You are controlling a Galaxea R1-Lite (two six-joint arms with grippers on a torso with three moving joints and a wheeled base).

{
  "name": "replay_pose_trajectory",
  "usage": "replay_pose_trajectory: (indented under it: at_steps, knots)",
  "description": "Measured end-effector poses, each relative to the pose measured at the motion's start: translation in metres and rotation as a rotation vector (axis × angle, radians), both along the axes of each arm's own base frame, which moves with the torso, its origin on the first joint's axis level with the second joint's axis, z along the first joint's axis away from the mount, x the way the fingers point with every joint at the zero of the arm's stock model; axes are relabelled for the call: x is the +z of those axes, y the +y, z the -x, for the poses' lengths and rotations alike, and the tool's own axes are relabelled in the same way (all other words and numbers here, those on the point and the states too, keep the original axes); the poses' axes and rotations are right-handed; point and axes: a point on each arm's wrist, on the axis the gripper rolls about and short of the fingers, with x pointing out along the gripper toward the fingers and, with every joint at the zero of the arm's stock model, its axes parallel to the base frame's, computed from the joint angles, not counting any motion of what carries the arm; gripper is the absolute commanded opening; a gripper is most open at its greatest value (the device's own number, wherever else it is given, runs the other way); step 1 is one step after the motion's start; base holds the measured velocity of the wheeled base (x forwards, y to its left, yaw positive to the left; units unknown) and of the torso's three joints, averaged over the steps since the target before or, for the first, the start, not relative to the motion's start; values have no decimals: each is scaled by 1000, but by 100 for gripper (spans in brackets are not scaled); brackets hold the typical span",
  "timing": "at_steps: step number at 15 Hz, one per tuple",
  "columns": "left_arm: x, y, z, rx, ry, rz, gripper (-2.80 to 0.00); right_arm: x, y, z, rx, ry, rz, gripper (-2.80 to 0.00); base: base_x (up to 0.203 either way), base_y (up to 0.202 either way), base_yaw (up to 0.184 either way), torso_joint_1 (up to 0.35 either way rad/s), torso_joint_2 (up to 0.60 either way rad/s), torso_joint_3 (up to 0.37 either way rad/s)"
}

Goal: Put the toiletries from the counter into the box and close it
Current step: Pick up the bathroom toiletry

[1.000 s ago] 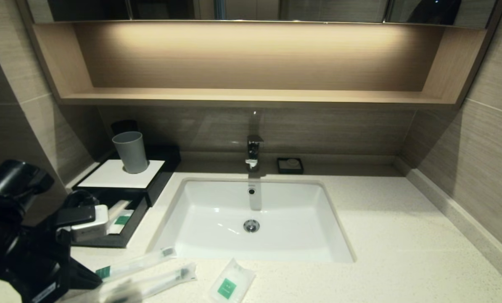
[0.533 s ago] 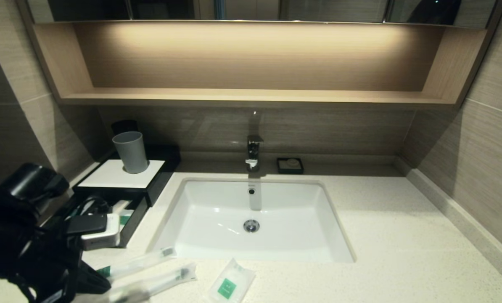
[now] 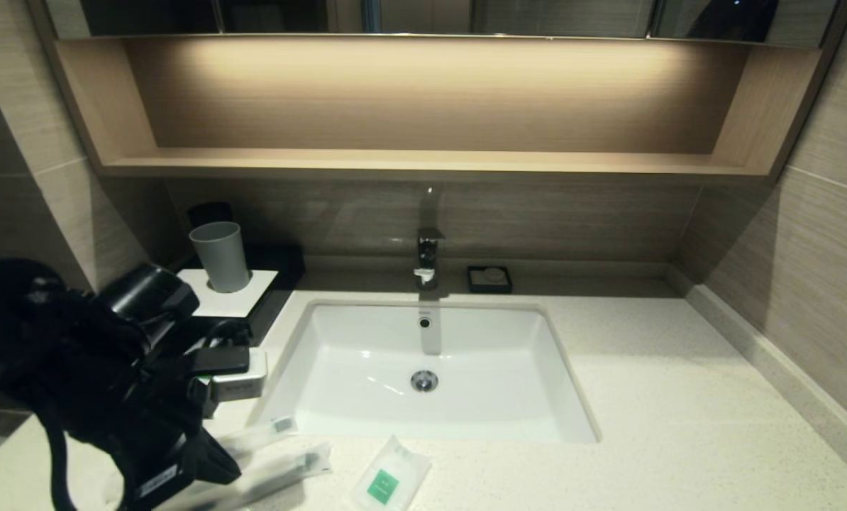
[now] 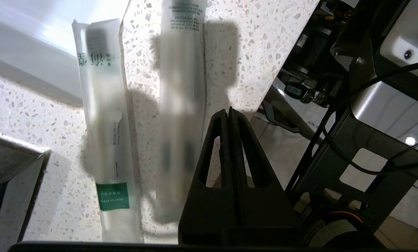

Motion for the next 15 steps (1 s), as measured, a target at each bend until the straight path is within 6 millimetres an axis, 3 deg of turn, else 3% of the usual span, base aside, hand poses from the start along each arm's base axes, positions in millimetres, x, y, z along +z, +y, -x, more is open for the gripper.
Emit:
replay_pose_trajectory:
  at_steps: [5,6,11,15]
  knots:
    - [-6,-12,-5,-11,41,-3,-280,0,0,0,0,0,0,-280,0,0,0,0,0,0]
    - [-6,-14,-6,-2,52,-3,0,0,0,0,0,0,0,-280,0,0,0,0,0,0]
    - [-1,-11,4,6,81,-15,0,0,0,0,0,0,0,-280,0,0,0,0,0,0]
    - [0,13,19,84,81,-27,0,0,0,0,0,0,0,-280,0,0,0,0,0,0]
